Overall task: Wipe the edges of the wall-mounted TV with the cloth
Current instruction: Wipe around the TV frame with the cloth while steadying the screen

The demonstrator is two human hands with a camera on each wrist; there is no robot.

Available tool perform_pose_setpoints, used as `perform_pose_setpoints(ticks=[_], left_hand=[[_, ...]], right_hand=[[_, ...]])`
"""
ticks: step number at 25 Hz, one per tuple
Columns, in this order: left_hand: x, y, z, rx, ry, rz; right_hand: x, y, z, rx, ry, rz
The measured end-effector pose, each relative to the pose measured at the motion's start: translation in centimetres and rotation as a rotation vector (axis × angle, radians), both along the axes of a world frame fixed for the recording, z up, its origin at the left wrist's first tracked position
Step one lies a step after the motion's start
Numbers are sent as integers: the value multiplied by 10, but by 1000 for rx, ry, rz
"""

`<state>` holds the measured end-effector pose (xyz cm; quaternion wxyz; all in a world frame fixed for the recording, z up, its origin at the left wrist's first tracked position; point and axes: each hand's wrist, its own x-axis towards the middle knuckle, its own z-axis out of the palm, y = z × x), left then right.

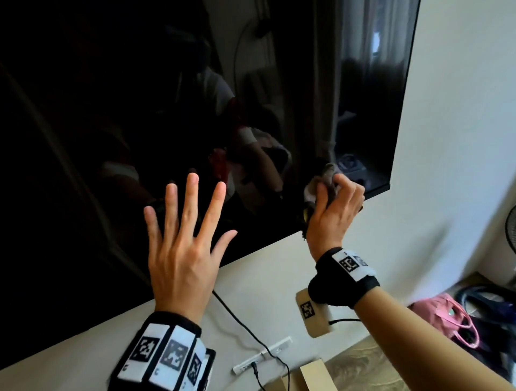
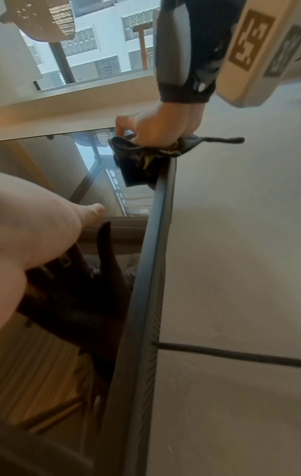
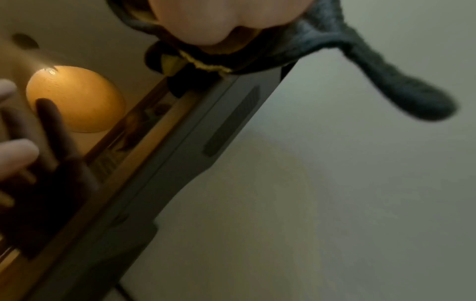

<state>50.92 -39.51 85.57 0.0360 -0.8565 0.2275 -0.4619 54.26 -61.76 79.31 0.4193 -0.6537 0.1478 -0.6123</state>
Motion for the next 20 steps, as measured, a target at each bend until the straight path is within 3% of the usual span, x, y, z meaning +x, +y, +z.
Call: perform_pose_setpoints(ticks=[1, 4, 5, 8, 12, 13, 16, 20], left_hand=[[-3, 10, -1, -7, -10, -24], [-14, 53, -11, -51, -51, 28], [-16, 68, -15, -60, -51, 55], [-12, 101, -22, -41, -6, 111], [0, 115, -23, 4, -7, 98], [1, 116, -24, 2, -12, 95], [2, 113, -27, -9, -8, 101], [-2, 115, -22, -14, 24, 63]], right_hand=[[-2, 18, 0, -47, -10, 15], [-9, 67, -12, -476, 35, 118], [-9, 68, -10, -476, 49, 118], [-10, 79, 6, -161, 26, 90], [-20, 120, -6, -582, 65, 168], [-20, 119, -5, -553, 68, 154], [-14, 127, -3, -216, 49, 86], [-16, 150, -21, -516, 92, 114]])
